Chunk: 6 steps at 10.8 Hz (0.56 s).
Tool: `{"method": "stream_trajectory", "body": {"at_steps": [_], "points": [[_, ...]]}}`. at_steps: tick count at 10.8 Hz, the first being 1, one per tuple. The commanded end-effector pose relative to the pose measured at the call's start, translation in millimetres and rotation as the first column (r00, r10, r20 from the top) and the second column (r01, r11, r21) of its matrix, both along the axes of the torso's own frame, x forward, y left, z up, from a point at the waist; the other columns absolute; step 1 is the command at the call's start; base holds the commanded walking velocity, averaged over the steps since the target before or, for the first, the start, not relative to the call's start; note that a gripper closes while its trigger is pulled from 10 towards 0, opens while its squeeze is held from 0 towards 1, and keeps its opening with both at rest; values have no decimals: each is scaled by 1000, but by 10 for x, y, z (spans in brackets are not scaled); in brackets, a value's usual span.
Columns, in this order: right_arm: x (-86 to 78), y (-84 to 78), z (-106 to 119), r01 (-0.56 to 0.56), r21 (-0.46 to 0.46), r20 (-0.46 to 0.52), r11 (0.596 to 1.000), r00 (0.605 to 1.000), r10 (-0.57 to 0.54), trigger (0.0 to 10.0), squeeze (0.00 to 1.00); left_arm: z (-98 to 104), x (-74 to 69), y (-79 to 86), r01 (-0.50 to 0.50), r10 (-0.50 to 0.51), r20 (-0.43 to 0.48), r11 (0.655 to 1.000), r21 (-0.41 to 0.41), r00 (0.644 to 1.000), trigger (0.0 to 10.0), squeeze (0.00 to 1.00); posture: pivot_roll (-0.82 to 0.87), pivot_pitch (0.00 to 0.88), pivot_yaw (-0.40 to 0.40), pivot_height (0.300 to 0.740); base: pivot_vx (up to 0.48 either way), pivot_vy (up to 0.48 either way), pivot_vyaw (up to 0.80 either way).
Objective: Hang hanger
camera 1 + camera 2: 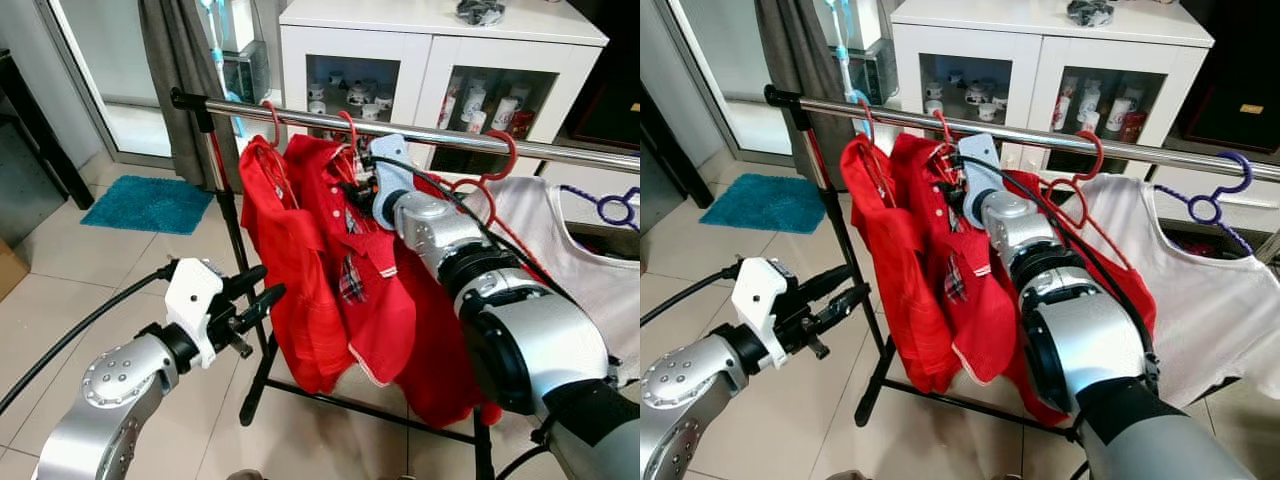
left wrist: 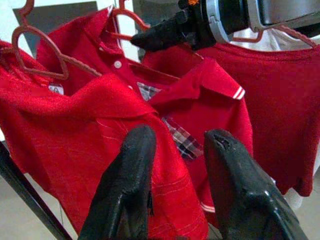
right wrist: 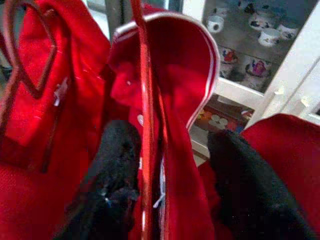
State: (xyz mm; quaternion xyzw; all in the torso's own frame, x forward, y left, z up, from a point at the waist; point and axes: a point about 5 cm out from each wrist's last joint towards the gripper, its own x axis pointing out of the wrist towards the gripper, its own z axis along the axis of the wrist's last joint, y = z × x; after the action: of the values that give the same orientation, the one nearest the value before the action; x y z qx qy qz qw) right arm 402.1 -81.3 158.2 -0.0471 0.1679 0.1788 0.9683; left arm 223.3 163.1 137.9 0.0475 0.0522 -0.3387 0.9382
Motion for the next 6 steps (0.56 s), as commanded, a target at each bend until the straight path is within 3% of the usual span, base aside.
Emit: {"method": "stream_trajectory", "body": {"at_steps": [1, 6], "points": [[33, 44, 103, 13, 6, 26, 1000, 1000, -13, 0, 0, -7, -21, 28, 6, -6, -8, 1000, 14, 1000, 10000, 0, 137, 46, 26, 740, 0, 0, 0], [57, 70, 167, 84, 27, 54, 996, 995, -86, 0, 0, 63, -180, 13, 6, -5, -16, 999, 31, 1000, 10000, 0, 175, 125, -3, 740, 0, 0, 0]]}}
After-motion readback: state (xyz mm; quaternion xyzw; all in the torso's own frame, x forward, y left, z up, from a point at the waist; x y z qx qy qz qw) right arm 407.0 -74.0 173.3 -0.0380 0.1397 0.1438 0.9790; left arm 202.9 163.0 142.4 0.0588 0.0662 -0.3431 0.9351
